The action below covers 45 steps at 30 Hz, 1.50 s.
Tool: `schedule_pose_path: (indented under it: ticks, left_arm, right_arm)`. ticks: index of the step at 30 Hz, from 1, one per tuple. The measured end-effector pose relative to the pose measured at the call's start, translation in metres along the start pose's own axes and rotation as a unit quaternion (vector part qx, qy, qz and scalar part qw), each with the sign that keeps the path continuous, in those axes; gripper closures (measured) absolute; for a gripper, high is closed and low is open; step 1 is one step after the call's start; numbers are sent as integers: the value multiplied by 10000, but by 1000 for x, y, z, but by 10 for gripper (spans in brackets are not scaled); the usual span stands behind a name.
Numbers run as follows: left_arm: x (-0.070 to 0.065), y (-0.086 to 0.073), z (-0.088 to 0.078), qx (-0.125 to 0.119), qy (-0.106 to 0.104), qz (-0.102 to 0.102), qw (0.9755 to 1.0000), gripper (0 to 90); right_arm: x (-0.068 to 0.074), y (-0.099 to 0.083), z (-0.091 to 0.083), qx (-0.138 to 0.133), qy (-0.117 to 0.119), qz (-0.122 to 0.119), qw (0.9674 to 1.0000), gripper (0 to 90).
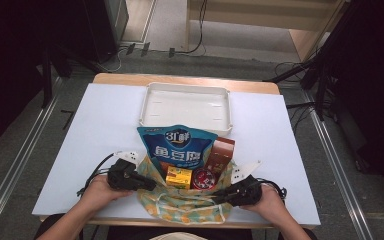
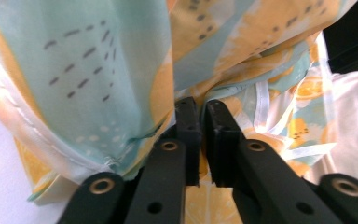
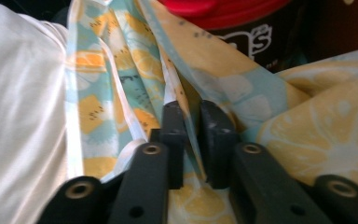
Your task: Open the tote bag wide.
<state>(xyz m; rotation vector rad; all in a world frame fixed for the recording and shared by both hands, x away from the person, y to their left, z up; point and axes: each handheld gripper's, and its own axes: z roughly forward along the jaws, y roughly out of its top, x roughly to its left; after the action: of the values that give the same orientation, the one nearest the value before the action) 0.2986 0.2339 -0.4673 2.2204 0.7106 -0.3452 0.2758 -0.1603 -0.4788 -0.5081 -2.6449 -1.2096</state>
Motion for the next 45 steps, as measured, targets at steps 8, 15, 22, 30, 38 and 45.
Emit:
schedule_pose_path:
  ticks: [8,15,22,30,38,45]
  left_arm:
    - [-14,5,-17,-153,47,187,9997,700]
    - [-27,14,-39,-382,29,293,9988,669]
    - [-31,29,-54,-450,89,275,9986,811]
    - [-21,47,-73,-588,126,174,9980,900]
    - [0,62,-83,-721,210,31,9972,900]
    - [8,82,-79,-714,253,108,9971,900]
  right_arm:
    - [14,0,-25,-382,22,1,9993,685]
    - [23,5,-44,-625,-119,-3,9980,687]
    - [22,13,-60,-794,-445,179,9957,820]
    - [4,24,-71,-809,-680,437,9934,900]
    - [-21,36,-91,-1008,-1018,502,9884,900]
    - [-44,54,-97,-1094,-1134,536,9860,900]
